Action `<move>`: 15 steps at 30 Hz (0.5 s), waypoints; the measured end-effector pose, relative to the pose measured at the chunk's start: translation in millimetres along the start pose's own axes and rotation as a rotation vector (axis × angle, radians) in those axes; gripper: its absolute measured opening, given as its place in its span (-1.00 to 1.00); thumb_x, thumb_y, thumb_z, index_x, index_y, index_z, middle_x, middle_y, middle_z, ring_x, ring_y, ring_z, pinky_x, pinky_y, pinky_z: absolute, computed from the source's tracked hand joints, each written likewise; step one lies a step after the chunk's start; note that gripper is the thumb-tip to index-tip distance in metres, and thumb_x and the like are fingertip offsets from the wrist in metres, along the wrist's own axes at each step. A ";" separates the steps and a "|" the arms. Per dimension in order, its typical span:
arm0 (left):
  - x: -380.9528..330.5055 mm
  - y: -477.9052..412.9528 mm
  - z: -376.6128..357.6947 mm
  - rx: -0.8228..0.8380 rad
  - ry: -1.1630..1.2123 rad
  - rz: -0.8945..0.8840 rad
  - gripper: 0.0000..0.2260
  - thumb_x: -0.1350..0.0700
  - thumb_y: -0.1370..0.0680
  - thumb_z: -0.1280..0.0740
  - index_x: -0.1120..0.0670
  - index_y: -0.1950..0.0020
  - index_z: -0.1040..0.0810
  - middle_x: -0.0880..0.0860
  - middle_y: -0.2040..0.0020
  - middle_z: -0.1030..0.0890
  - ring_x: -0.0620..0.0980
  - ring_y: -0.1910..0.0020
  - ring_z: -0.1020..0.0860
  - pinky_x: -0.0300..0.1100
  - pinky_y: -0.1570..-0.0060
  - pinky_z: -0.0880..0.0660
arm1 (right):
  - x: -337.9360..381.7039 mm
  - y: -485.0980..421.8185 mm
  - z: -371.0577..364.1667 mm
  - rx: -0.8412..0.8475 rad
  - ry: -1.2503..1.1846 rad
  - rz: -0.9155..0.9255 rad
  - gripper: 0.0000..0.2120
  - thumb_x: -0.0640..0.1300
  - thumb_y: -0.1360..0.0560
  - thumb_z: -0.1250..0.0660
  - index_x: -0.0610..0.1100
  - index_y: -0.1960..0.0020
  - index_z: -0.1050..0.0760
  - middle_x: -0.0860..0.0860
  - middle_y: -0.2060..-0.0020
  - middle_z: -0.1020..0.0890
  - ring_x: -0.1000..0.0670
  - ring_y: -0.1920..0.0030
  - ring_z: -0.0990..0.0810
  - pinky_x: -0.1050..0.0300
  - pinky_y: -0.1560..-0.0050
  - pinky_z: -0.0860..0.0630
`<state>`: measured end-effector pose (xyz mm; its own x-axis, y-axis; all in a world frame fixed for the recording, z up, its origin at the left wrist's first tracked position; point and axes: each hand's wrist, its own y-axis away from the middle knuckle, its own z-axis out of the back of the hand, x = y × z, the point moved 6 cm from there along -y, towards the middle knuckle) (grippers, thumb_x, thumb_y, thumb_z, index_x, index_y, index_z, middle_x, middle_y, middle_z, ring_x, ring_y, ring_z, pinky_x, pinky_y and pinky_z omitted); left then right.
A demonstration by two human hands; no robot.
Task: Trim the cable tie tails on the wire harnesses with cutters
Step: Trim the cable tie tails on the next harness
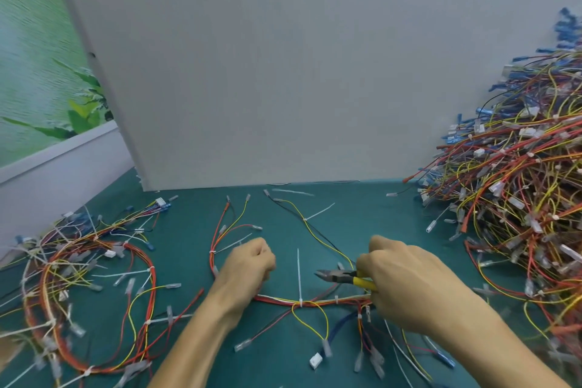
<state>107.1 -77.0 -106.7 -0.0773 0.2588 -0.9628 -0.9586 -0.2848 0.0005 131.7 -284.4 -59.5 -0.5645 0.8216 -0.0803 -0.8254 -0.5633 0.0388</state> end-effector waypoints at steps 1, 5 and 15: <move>-2.2 -0.7 0.1 -0.019 -0.041 -0.032 -0.75 0.05 -0.29 -0.29 -0.01 0.48 -0.23 -0.10 0.50 -0.21 -0.08 0.47 -0.14 -0.14 0.40 -0.09 | 3.5 -3.8 -0.8 0.006 -0.003 0.004 -0.88 -0.20 -0.46 -0.18 -0.01 0.07 -0.37 0.03 0.13 -0.29 -0.15 0.18 -0.40 0.06 0.24 -0.32; -4.1 -6.4 -1.7 -0.084 -0.409 -0.142 -0.55 -0.13 -0.60 -0.18 0.04 0.41 -0.17 -0.06 0.47 -0.25 -0.02 0.42 -0.23 -0.07 0.34 -0.16 | 8.3 -13.4 -8.0 0.007 -0.039 0.006 -0.88 -0.22 -0.43 -0.18 -0.02 0.12 -0.29 0.03 0.12 -0.30 -0.16 0.04 -0.51 0.07 0.22 -0.32; 4.9 -6.8 -29.7 0.265 -0.673 -0.177 -0.83 0.00 -0.62 -0.19 0.00 0.07 -0.52 -0.08 0.13 -0.55 -0.10 0.11 -0.48 -0.18 0.02 -0.43 | 8.5 -18.5 -23.0 0.049 -0.052 0.033 -0.76 -0.22 -0.41 -0.17 -0.03 0.00 -0.50 0.03 0.12 -0.33 -0.17 0.04 -0.53 0.04 0.21 -0.44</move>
<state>121.4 -101.2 -119.5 0.0149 0.8141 -0.5806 -0.9997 0.0241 0.0081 142.5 -269.0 -83.8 -0.5899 0.8071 -0.0265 -0.8055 -0.5858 0.0894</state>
